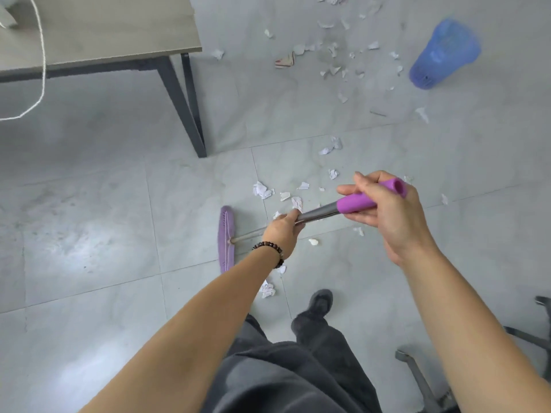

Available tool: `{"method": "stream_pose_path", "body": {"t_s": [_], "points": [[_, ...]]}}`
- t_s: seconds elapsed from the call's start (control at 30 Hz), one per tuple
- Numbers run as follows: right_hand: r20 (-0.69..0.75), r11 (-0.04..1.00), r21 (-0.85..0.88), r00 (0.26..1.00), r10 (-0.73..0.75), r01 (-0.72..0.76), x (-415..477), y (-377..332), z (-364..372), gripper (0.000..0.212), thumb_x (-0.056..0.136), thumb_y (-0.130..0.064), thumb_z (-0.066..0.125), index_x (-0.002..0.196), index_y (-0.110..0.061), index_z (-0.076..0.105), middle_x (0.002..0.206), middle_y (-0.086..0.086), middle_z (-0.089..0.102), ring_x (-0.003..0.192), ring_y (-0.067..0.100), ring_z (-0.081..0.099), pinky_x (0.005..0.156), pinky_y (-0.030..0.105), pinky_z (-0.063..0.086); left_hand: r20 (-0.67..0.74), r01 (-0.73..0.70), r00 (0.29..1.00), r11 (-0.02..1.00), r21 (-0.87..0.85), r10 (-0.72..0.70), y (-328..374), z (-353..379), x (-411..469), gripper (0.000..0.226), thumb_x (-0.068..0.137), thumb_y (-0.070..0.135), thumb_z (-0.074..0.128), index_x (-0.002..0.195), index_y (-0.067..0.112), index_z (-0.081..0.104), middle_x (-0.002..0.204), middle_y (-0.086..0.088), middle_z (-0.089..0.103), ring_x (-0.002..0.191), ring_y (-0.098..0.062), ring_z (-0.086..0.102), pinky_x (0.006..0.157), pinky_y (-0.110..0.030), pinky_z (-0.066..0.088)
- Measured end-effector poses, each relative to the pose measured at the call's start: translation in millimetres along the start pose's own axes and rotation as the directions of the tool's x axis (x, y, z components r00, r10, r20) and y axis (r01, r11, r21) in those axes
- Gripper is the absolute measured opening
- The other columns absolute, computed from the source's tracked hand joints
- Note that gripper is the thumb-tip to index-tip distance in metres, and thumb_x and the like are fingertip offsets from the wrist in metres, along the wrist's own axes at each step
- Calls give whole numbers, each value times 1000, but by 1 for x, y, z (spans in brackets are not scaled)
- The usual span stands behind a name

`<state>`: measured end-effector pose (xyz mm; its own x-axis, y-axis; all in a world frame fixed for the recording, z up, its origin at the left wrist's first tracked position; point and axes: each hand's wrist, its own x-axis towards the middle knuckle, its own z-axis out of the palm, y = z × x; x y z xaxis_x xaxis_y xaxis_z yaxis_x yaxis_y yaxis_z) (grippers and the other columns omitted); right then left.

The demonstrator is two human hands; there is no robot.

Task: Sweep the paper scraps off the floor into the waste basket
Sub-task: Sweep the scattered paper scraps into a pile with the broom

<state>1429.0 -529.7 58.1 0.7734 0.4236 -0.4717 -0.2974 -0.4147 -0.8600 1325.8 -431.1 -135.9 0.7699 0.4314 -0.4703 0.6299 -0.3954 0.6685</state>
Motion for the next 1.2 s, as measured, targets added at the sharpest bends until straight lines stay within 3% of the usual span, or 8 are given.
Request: {"method": "stream_pose_path", "body": {"t_s": [0.23,0.3,0.4,0.57,0.73,0.87,1.1,1.2], "points": [[85,987,150,996,43,-55,73,-12,-95,29,94,-18,60,65,-16,54,96,21,75,100,34,72,83,49,59,-89,32,996,992,120,-21,72,17,43,21,102,28,42,114,13,51,99,-12,55,84,-32,55,67,-33,40],[166,969,209,981,99,-133,108,4,-104,28,95,-18,59,67,-15,54,99,21,75,101,34,72,86,49,58,-145,123,983,988,93,-109,70,26,59,19,100,26,45,112,13,52,106,-12,55,90,-33,58,69,-34,42],[352,936,223,918,184,-273,157,37,-101,21,96,-20,61,76,-14,57,107,17,74,105,28,71,94,46,56,-259,321,914,947,-6,-312,68,44,81,33,98,31,50,128,17,52,135,-17,47,115,-35,53,93,-37,45],[496,920,94,819,288,-381,190,85,-134,16,93,-27,68,84,-14,63,117,16,69,114,23,67,98,37,55,-188,540,802,823,-177,-567,107,100,111,50,100,28,46,148,22,32,157,-12,23,138,-27,37,104,-32,34],[353,963,36,905,240,-269,221,73,-233,15,92,-25,69,83,-13,65,109,15,71,103,20,71,95,37,57,-123,460,864,866,-197,-488,187,163,153,47,100,33,46,146,28,35,161,-8,20,138,-28,39,104,-33,36],[287,990,-13,948,135,-137,234,35,-297,17,93,-24,68,84,-10,65,109,16,72,102,22,72,92,39,58,-138,338,916,911,-238,-376,251,184,182,30,100,28,47,129,19,49,142,-11,41,128,-33,44,98,-38,41],[319,999,36,948,18,-32,197,-3,-324,25,94,-29,65,78,-10,66,103,13,76,100,29,73,87,45,59,-252,251,925,955,-156,-284,289,172,151,26,100,36,46,113,14,51,112,-11,52,90,-29,53,76,-31,38],[413,999,47,911,1,-23,165,1,-328,26,94,-27,64,75,-9,64,106,17,74,101,32,72,89,49,57,-318,282,897,952,-123,-307,283,177,107,28,100,40,43,112,16,50,108,-12,51,91,-34,56,77,-38,46]]}}
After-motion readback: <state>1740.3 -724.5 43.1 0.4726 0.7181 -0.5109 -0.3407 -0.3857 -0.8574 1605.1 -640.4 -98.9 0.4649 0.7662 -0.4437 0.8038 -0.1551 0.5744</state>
